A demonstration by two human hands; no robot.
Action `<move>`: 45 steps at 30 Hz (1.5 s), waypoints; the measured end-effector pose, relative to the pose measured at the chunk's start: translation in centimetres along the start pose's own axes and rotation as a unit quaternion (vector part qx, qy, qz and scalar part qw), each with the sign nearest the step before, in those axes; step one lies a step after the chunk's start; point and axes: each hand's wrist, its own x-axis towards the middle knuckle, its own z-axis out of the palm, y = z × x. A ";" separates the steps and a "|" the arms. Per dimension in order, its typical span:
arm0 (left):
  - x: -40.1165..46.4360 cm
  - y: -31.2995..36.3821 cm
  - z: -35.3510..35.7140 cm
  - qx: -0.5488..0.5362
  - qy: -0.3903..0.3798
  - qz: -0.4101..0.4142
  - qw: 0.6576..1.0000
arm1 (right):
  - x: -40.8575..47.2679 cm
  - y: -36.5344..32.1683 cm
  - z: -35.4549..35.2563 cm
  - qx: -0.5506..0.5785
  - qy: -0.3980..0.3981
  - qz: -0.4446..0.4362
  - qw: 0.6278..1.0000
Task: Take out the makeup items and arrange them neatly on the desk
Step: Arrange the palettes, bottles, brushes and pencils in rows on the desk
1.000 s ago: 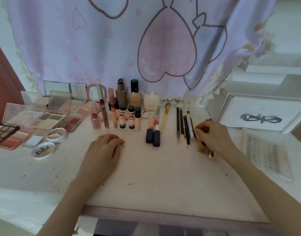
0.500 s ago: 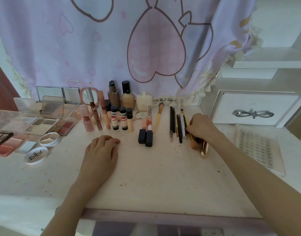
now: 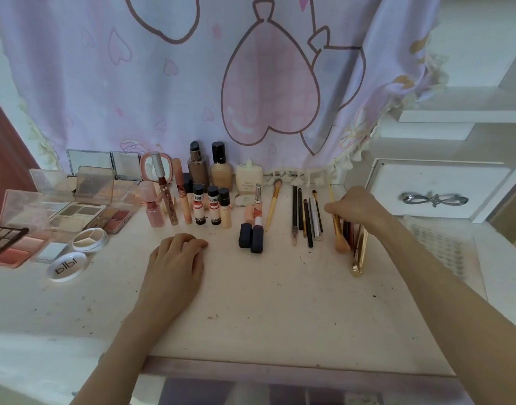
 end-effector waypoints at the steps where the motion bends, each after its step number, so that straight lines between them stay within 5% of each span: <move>1: 0.0 0.0 0.0 0.000 -0.002 -0.001 1.000 | -0.5 0.0 -0.3 0.061 -0.003 -0.012 0.998; 5: 0.1 1.3 -0.4 -0.036 0.017 0.017 0.999 | -3.7 -1.2 -1.2 0.224 -0.141 -0.042 0.963; 8: 0.6 4.0 -1.1 -0.054 0.078 0.097 0.991 | -5.9 -2.6 -1.2 0.097 -0.242 -0.116 0.958; 11: 1.7 6.7 -1.8 -0.011 0.094 0.217 0.972 | -6.7 -3.7 -0.9 0.043 -0.267 -0.173 0.947; 15: 2.5 8.7 -2.1 0.024 0.113 0.279 0.953 | -6.4 -3.8 -1.3 0.125 -0.278 -0.195 0.932; 20: 3.5 9.2 -1.0 -0.041 -0.053 0.088 0.994 | -2.8 -2.0 -2.2 0.348 -0.140 -0.058 0.925; 24: 4.5 11.0 -0.1 -0.257 -0.104 -0.038 0.960 | 1.2 -0.8 -0.7 0.164 -0.024 -0.014 0.986; 32: 7.0 13.9 0.8 -0.316 -0.100 -0.126 0.935 | 5.1 -0.7 2.0 -0.060 -0.030 -0.003 0.998; 41: 7.3 13.7 2.1 -0.282 -0.100 -0.142 0.943 | 6.1 -0.5 1.8 -0.133 -0.046 -0.019 0.990; 45: 6.7 13.2 2.2 -0.377 -0.062 -0.125 0.916 | 5.5 -0.8 1.1 -0.070 0.002 -0.077 0.995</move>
